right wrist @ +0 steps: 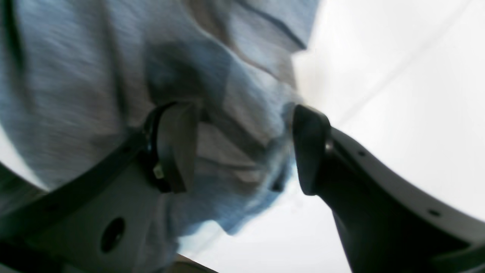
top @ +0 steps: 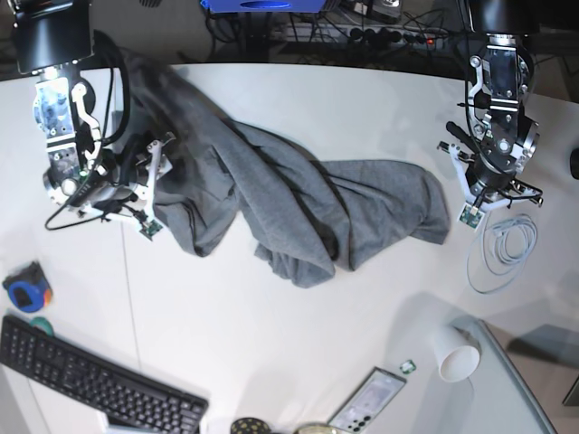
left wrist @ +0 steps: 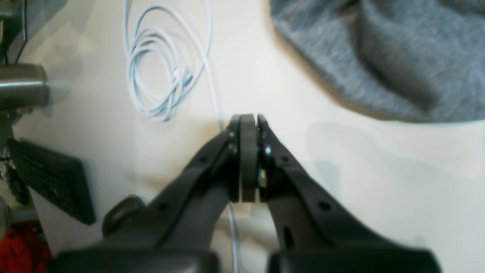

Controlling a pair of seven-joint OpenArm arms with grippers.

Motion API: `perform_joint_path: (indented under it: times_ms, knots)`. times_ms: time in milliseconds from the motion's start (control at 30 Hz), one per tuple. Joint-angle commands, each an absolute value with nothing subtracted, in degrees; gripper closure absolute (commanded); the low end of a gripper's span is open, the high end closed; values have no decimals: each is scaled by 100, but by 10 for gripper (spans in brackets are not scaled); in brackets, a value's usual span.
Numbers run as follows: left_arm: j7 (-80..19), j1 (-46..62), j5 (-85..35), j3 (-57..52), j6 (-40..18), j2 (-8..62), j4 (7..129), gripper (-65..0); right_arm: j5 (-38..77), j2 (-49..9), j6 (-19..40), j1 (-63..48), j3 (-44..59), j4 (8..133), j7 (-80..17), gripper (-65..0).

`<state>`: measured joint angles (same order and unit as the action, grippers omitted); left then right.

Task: Layout the t-shirt on the table in an organized manner, then fold the t-shirt properly
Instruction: 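Release the shirt with the left gripper and lift the right gripper's fabric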

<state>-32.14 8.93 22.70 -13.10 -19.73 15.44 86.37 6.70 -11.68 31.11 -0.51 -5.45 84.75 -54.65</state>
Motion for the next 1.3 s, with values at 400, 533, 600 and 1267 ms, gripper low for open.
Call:
perform_joint_path:
  times_ms: [400,533,600,1267]
  knots:
    - [-3108,892,2308,-1332,-1912,1631,8708,0,743,-1200,3169,127,-532,8453,-5279,-18]
    - [-3108,892,2308,-1297,-1912,1631,8699,0,743,-1226,3169,-110,-523,9473,-5789,0]
    - [-3108,884,2308,-1297,-1912,1631,8699,0,743,-1235,3169,-268,-523,9982,-5991,0]
    - [-3108,848,2325,-1288,-1912,1604,8426,0,857,-980,4000,-1824,-576,10545,-7178,-17]
